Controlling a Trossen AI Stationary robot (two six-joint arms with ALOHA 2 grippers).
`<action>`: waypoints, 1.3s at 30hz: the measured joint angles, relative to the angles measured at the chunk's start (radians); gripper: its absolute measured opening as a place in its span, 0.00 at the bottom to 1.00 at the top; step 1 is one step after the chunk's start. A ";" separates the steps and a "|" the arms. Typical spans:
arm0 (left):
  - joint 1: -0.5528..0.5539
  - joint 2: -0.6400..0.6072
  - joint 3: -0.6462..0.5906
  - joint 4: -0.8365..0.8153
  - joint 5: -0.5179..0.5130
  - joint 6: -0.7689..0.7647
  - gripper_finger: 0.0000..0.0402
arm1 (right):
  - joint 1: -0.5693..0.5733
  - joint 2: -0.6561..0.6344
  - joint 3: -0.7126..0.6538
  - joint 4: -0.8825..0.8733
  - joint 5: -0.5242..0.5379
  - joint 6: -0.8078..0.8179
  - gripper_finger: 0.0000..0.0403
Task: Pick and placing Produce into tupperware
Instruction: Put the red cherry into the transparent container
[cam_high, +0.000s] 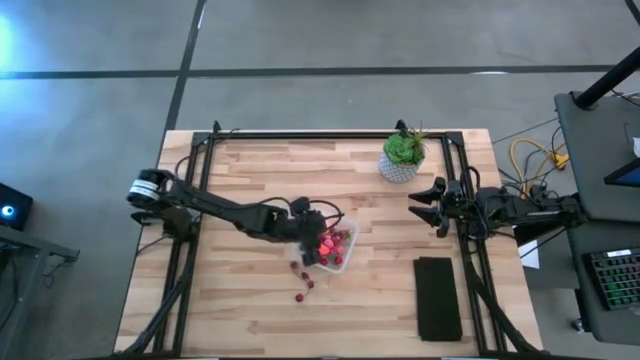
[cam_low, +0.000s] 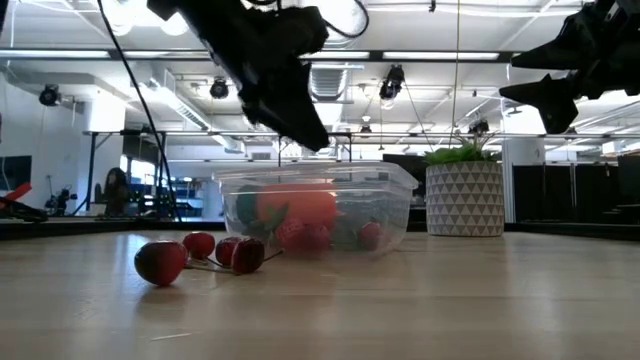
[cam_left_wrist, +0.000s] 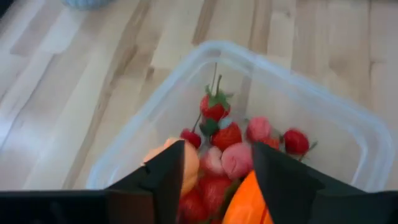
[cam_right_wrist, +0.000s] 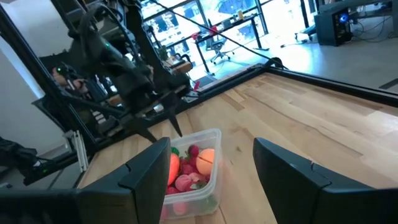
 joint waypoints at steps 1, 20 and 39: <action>0.000 0.004 0.011 0.002 -0.008 0.000 0.45 | 0.000 -0.001 0.000 -0.001 0.000 0.000 0.55; -0.200 -0.102 -0.068 -0.403 0.152 -0.340 0.61 | 0.000 -0.001 0.000 0.000 0.000 0.000 0.55; -0.197 0.013 -0.227 0.019 0.109 -0.483 0.61 | 0.000 0.001 0.000 -0.001 0.000 0.000 0.55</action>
